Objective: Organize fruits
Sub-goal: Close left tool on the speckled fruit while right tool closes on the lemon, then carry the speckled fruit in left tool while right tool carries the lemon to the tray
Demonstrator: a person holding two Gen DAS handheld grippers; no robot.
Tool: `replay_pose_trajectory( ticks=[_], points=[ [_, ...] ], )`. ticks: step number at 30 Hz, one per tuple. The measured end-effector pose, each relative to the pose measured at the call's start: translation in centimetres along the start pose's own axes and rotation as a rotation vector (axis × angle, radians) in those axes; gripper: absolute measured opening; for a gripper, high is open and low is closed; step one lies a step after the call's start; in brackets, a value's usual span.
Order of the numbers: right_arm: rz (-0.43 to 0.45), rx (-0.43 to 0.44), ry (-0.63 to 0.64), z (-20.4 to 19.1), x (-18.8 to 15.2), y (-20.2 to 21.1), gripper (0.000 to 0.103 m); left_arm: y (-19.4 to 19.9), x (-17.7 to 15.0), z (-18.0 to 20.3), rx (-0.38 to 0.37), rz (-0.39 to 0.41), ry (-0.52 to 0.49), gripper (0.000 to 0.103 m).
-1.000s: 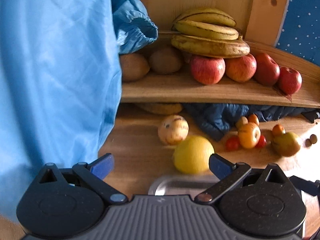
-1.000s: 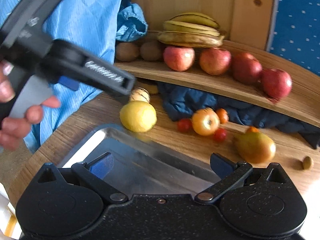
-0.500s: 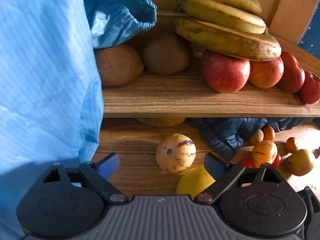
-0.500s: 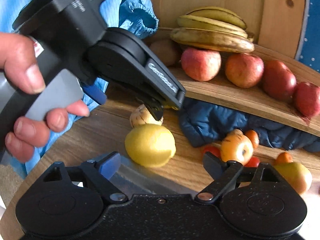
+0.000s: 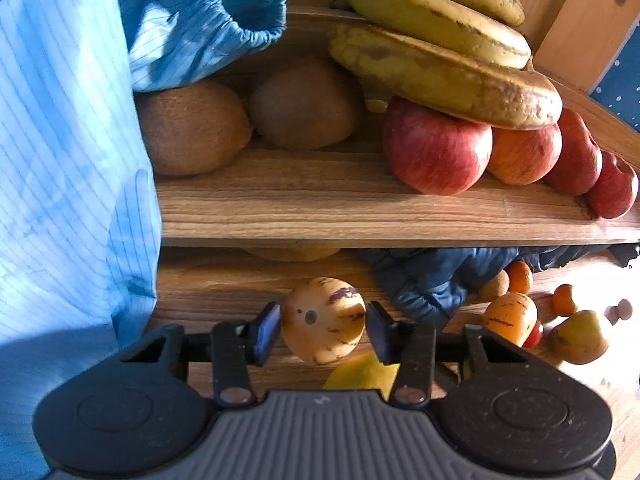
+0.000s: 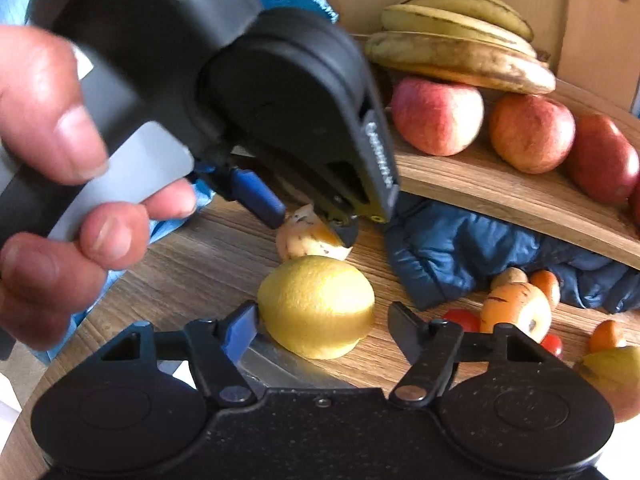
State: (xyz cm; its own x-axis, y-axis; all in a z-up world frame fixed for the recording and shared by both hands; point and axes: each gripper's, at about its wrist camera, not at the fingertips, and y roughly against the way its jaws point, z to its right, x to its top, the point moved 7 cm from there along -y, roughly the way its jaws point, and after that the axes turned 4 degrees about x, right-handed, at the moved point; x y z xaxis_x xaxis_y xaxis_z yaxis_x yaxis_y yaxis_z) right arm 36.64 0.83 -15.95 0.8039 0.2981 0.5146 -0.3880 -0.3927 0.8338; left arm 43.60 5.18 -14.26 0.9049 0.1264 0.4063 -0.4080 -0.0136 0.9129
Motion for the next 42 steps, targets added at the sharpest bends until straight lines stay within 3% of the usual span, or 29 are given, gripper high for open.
replay_pose_trajectory(
  ticks=[3, 19, 22, 25, 30, 38, 42],
  points=[
    [-0.005, 0.013, 0.008, -0.4, 0.1, -0.5, 0.065, 0.0, 0.0, 0.3, -0.002, 0.0, -0.005, 0.051],
    [0.009, 0.012, 0.022, -0.7, 0.4, -1.6, 0.065, -0.5, 0.5, -0.1, -0.014, -0.027, -0.009, 0.052],
    [0.027, 0.001, 0.042, -0.8, 0.0, -0.6, 0.065, 0.1, 0.6, -0.5, 0.014, 0.0, -0.004, 0.051],
    [0.051, 0.0, 0.071, -1.1, -0.1, 0.6, 0.064, 1.4, 0.7, -0.9, -0.012, 0.059, 0.002, 0.051],
    [0.08, -0.026, 0.103, -1.6, -0.8, 3.5, 0.064, 3.2, 0.1, -0.9, -0.037, 0.074, -0.01, 0.051],
    [0.062, -0.077, 0.089, -1.0, -3.6, 8.6, 0.064, 6.4, -3.2, -0.2, -0.083, 0.102, -0.066, 0.051],
    [0.028, -0.115, 0.074, -1.6, -6.0, 10.9, 0.064, 7.7, -5.8, 0.4, -0.067, 0.141, -0.133, 0.051]
  ],
)
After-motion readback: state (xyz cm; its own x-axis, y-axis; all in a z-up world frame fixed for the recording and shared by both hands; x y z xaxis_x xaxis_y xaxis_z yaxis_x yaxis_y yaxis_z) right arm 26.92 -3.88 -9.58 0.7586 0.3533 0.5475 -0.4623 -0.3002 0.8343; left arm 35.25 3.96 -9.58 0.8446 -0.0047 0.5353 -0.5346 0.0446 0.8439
